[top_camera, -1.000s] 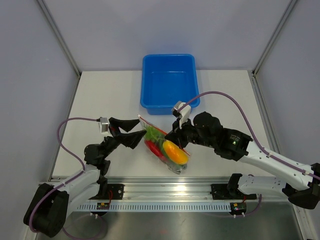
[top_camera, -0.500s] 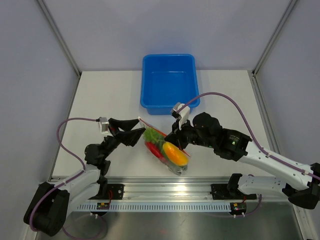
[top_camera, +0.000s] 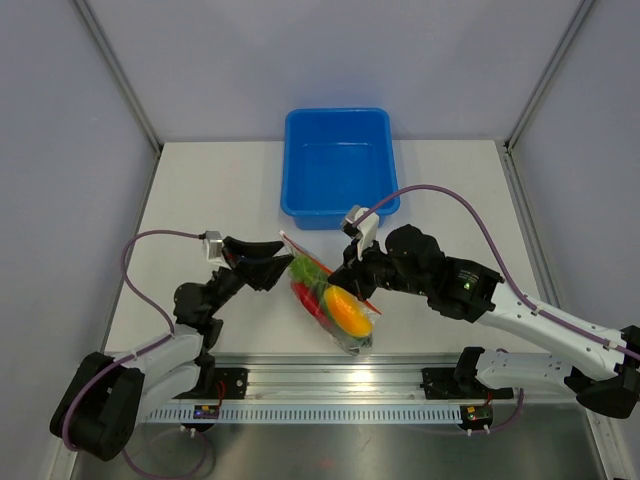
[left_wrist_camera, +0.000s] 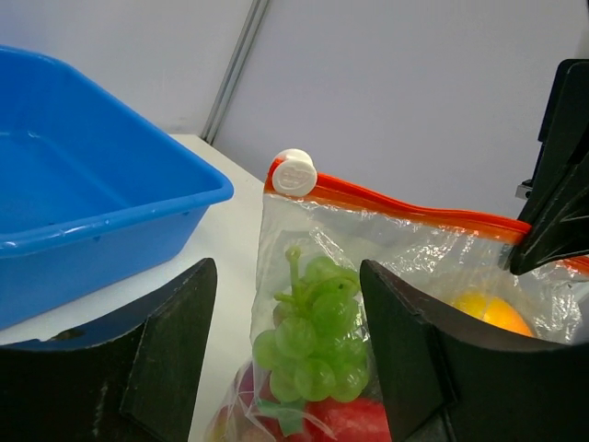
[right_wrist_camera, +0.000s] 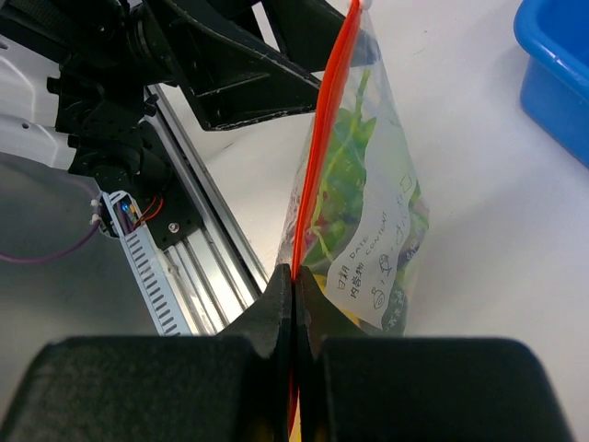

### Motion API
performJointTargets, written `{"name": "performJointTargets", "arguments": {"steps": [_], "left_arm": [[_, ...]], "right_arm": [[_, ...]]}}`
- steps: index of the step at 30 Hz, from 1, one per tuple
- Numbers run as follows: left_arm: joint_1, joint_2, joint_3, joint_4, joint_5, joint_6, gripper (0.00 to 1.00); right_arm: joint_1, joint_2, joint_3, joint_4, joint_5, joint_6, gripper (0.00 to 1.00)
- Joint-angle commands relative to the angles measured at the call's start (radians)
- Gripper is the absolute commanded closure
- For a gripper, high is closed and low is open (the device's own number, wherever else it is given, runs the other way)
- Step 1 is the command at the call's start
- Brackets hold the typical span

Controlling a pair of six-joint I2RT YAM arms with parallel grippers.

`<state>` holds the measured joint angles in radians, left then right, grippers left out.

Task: Open the zip-top bag and remove the fake food
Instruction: Pick up the zipper food storage bag at the center of the board.

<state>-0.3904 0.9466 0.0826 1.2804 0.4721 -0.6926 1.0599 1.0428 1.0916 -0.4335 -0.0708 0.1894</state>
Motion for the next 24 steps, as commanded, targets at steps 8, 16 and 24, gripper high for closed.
{"name": "performJointTargets", "arguments": {"steps": [8,16,24], "left_arm": [[-0.002,0.017,0.051,0.385,0.042,-0.004,0.86],[-0.002,-0.011,0.034,0.333,0.004,0.019,0.46],[-0.002,-0.019,-0.024,0.385,-0.076,0.077,0.11]], "right_arm": [[-0.005,-0.001,0.008,0.118,-0.03,0.018,1.0],[-0.005,0.0,0.008,0.121,-0.023,0.015,1.0],[-0.005,-0.009,0.017,0.122,-0.066,0.012,1.0]]}}
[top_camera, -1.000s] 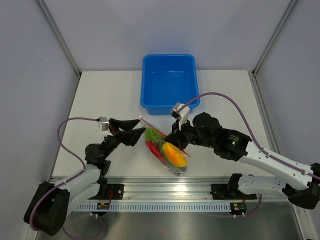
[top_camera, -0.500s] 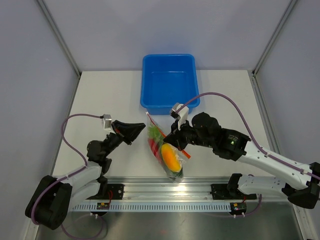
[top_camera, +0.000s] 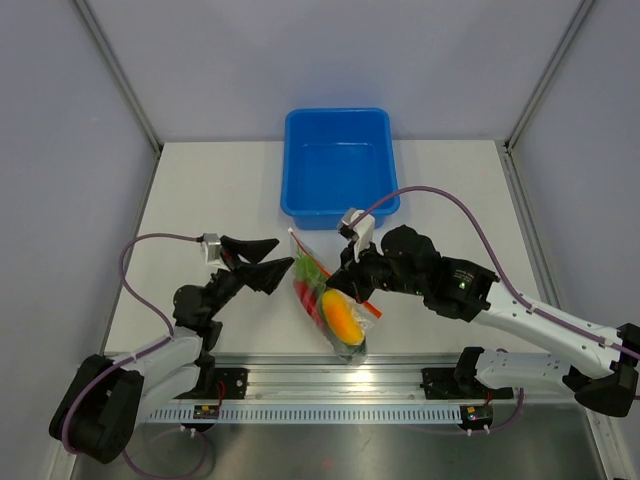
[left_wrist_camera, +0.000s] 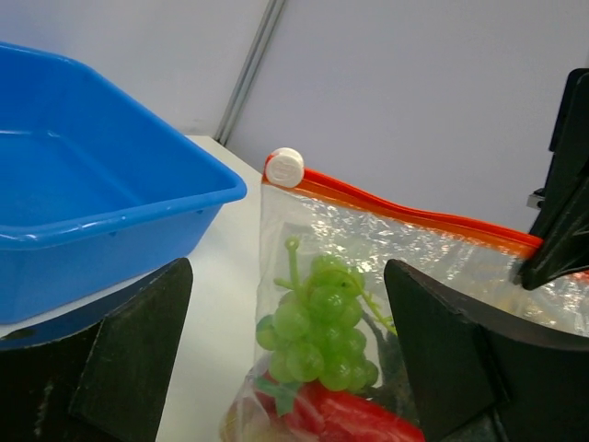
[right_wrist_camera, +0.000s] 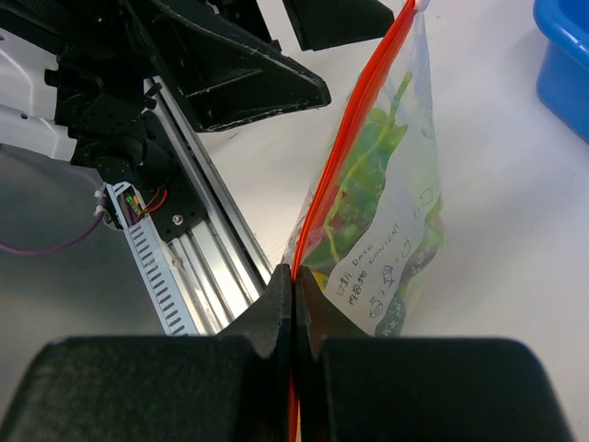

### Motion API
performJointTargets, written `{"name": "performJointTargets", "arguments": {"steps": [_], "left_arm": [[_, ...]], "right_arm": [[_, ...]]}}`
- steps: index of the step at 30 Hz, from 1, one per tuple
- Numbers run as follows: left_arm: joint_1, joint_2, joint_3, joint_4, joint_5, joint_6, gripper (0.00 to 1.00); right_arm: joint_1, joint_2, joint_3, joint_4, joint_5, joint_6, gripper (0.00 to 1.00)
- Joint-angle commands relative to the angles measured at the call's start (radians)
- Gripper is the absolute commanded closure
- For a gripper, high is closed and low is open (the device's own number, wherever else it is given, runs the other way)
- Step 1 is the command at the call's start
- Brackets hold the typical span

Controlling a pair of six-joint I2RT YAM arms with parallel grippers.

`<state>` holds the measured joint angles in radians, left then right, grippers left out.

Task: Open the zip-top bag and remove the fake food
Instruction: Pick up the zipper food storage bag at the center of the board.

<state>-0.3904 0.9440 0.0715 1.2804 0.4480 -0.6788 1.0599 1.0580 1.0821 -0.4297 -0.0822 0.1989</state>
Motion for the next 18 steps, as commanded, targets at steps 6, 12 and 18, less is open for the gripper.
{"name": "performJointTargets", "arguments": {"steps": [6,12,18], "left_arm": [[-0.002,-0.025,-0.007,0.385,-0.017,0.102,0.09],[-0.007,-0.056,0.028,0.385,0.075,0.046,0.09],[-0.05,-0.076,0.07,0.385,0.139,-0.001,0.09]], "right_arm": [[-0.005,-0.052,0.038,0.109,-0.125,-0.003,1.0],[-0.005,-0.082,0.05,0.083,-0.152,-0.013,1.0],[-0.005,-0.104,0.052,0.083,-0.195,-0.015,1.0]]}}
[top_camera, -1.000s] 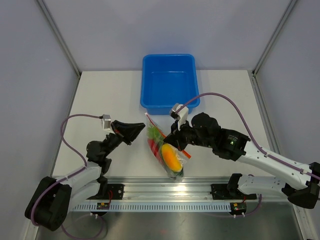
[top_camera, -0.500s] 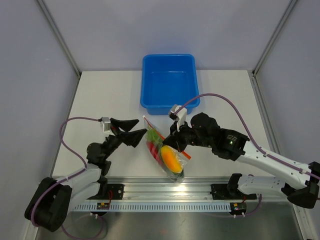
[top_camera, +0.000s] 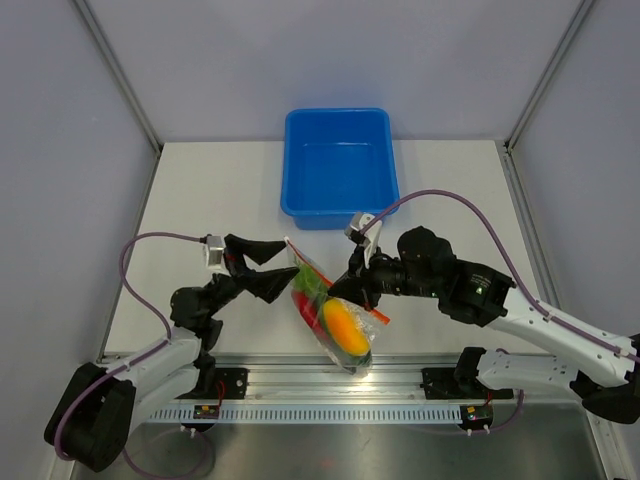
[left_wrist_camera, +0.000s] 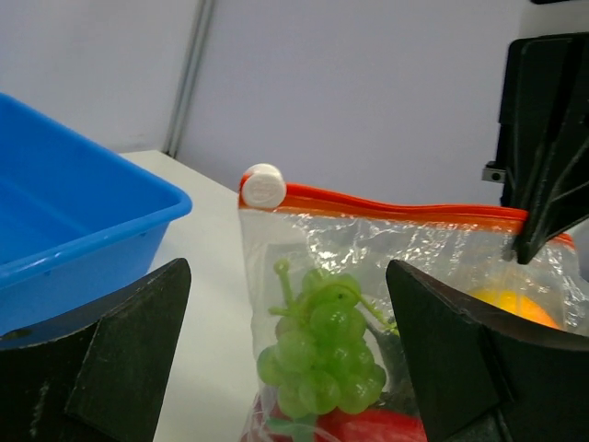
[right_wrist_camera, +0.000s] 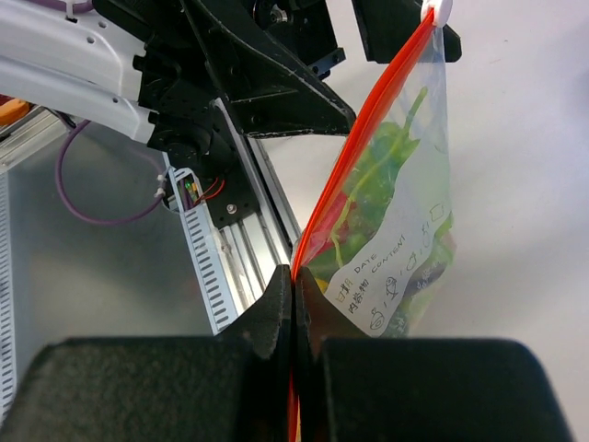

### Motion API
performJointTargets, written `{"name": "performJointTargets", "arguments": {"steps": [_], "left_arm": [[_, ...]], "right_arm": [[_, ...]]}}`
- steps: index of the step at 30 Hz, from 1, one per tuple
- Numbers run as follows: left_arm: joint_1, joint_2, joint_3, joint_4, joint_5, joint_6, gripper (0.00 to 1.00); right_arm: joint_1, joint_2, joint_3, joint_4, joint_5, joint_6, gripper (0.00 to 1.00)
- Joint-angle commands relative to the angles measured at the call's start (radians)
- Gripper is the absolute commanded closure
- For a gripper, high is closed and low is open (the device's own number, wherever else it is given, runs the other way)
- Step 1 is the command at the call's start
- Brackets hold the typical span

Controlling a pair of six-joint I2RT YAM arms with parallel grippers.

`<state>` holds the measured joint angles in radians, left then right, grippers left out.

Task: Open the zip-top bag and remove the fake food
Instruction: Pick up the zipper food storage bag at the center of the board.

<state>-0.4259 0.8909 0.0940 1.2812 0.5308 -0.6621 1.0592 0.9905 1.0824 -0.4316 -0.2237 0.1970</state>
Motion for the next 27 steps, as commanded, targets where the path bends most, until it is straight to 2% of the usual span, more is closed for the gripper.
{"name": "performJointTargets", "arguments": {"steps": [1,8,14,27], "left_arm": [[-0.019,-0.032,0.046,0.385,0.058,-0.024,0.09],[-0.03,-0.098,0.041,0.385,0.034,-0.08,0.07],[-0.03,-0.049,0.098,0.385,0.127,-0.154,0.06],[-0.031,-0.056,0.13,0.385,0.156,-0.22,0.06]], "right_arm": [[-0.004,-0.039,0.051,0.085,-0.06,-0.011,1.0],[-0.005,-0.084,0.044,0.096,-0.118,-0.005,1.0],[-0.004,-0.137,0.025,0.108,-0.129,-0.002,0.99],[-0.004,-0.148,0.013,0.126,-0.19,0.001,0.99]]}}
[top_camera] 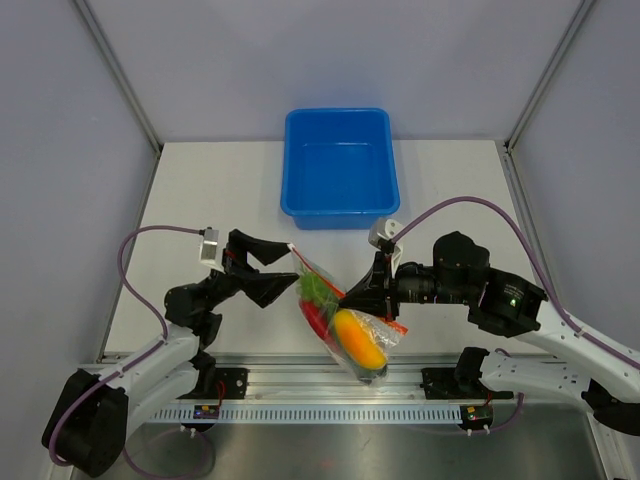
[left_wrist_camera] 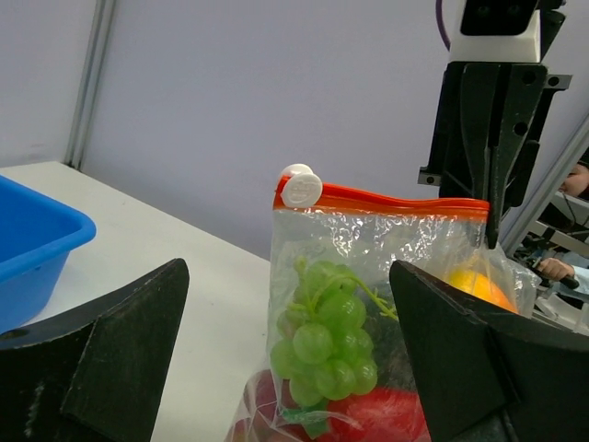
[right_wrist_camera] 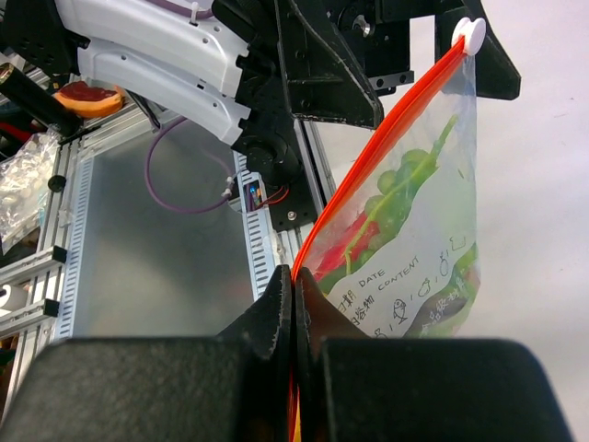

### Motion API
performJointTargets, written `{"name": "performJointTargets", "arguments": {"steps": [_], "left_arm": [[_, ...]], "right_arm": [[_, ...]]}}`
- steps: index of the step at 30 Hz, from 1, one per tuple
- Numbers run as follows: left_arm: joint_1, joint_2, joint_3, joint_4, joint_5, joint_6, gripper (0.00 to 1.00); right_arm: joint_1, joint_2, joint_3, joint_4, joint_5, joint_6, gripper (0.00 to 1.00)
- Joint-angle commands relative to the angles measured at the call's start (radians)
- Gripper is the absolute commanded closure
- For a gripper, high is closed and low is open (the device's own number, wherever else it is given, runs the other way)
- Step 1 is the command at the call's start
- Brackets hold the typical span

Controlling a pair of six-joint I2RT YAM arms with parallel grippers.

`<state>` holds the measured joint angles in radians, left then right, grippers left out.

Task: Open the zip-top bag and remove the fake food
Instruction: Pick up the zipper food storage bag at the center of the board.

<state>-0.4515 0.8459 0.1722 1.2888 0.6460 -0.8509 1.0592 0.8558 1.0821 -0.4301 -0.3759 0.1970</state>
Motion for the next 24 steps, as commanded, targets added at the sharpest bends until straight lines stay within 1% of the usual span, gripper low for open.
{"name": "performJointTargets", "arguments": {"steps": [1,5,9,12,13,15,16,19,21,23,24], "left_arm": [[-0.006,-0.007,0.056,0.377,0.05,-0.039,0.06],[-0.016,-0.002,0.066,0.377,0.063,-0.051,0.07],[-0.032,-0.014,0.067,0.377,0.073,-0.037,0.11],[-0.041,-0.013,0.076,0.377,0.095,-0.034,0.21],[-0.041,-0.01,0.078,0.377,0.104,-0.033,0.28],[-0.042,-0.011,0.078,0.377,0.106,-0.028,0.35],[-0.042,-0.014,0.076,0.377,0.103,-0.022,0.44],[-0.042,-0.031,0.058,0.379,0.092,-0.013,0.58],[-0.042,-0.044,0.046,0.377,0.066,0.001,0.59],[-0.042,-0.063,0.032,0.377,0.052,0.012,0.64],[-0.042,-0.068,0.018,0.377,0.037,0.016,0.66]], "right_arm": [[-0.004,-0.012,0.013,0.123,-0.043,0.001,0.99],[-0.004,-0.005,0.012,0.137,-0.054,0.002,0.99],[-0.004,0.009,0.013,0.148,-0.047,0.004,0.99],[-0.004,0.012,0.006,0.165,-0.026,0.007,0.99],[-0.004,0.012,0.004,0.165,-0.02,0.007,0.99],[-0.004,0.014,0.002,0.162,-0.003,0.007,0.99],[-0.004,0.014,0.002,0.16,0.0,0.005,0.99],[-0.004,0.009,-0.001,0.156,0.034,0.004,0.99],[-0.004,0.006,-0.002,0.152,0.051,-0.001,0.99],[-0.004,0.002,-0.008,0.154,0.063,-0.004,0.99],[-0.004,0.002,-0.011,0.154,0.084,-0.004,0.99]]}}
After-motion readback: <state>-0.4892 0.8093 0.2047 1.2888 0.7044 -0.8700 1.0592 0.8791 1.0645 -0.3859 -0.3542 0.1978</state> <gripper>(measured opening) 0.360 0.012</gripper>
